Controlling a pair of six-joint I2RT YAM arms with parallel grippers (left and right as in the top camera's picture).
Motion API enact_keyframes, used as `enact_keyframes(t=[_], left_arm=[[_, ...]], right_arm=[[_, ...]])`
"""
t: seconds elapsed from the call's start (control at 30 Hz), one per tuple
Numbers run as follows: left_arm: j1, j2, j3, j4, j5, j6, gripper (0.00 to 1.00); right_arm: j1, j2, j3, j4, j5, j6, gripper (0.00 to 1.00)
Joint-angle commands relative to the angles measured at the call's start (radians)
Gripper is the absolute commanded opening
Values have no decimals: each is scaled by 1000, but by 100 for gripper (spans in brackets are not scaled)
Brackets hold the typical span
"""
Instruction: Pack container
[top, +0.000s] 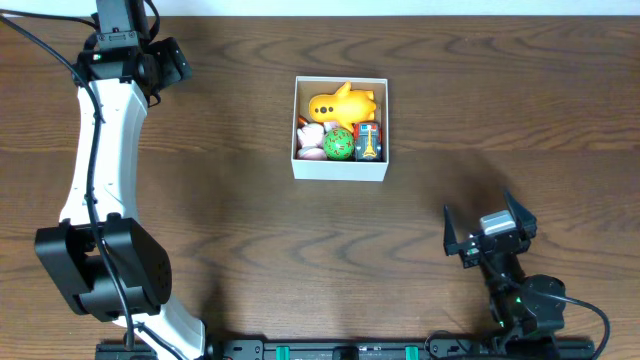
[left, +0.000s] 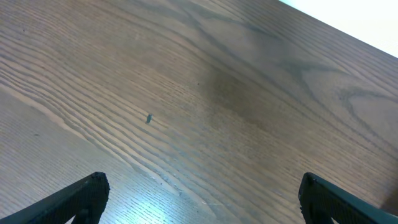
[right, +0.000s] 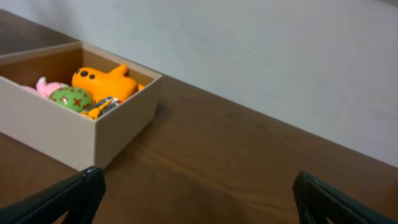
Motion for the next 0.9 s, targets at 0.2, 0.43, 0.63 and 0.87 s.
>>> enact_keyframes(t=[0.2, 0.43, 0.63, 0.87], left_arm=[[0, -1, 14, 0, -16, 2, 98], [0, -1, 14, 0, -16, 2, 98], [0, -1, 14, 0, -16, 2, 98], [0, -1, 14, 0, -16, 2, 98]], right_arm=[[-10, -19, -43, 10, -7, 28, 99], [-10, -47, -62, 5, 2, 57, 99], [-18, -64, -62, 4, 23, 57, 99], [-49, -76, -62, 4, 23, 57, 99]])
